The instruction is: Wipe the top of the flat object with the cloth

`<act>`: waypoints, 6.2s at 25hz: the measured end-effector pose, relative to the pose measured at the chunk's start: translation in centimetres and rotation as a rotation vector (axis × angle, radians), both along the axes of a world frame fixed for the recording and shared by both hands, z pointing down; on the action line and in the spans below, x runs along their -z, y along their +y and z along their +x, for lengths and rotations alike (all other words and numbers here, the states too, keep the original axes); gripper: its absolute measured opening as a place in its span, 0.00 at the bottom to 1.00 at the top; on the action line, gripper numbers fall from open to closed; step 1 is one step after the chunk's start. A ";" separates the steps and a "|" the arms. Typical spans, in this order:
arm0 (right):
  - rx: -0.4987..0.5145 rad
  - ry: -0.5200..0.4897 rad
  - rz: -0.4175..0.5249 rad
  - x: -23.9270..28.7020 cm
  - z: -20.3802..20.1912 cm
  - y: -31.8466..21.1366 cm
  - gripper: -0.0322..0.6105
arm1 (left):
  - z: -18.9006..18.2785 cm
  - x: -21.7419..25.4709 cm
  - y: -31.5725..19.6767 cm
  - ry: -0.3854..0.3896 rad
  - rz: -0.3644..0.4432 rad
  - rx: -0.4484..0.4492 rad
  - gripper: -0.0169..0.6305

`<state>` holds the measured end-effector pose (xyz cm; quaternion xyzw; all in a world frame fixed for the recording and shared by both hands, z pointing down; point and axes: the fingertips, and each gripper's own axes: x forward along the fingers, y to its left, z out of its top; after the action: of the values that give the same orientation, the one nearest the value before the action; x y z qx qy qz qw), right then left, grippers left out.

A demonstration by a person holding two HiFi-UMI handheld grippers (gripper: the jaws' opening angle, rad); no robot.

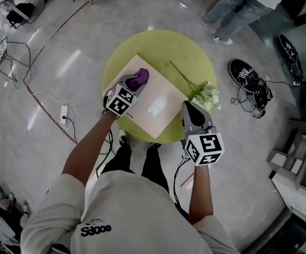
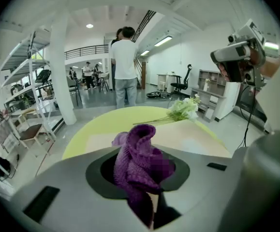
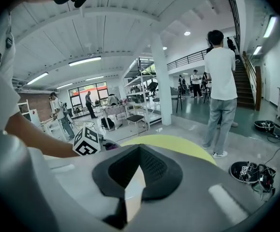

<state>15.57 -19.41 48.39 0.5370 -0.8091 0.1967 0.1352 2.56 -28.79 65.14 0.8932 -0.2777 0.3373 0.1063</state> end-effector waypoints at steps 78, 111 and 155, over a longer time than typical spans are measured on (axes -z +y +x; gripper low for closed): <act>-0.071 0.017 -0.029 -1.7 -6.0 5.7 0.06 | -12.5 -0.3 4.7 0.035 -0.037 0.203 0.19; -0.109 0.050 -0.023 -0.9 2.5 18.4 0.06 | 1.9 -1.4 19.9 0.032 -0.058 0.047 0.19; -0.020 0.215 0.460 21.3 -2.0 6.6 0.06 | -5.1 34.9 9.0 0.269 0.594 0.059 0.19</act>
<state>13.52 -12.76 27.04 0.5793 -0.8083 -0.0494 0.0930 -2.55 -19.83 30.23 0.9133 -0.3732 0.1173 -0.1135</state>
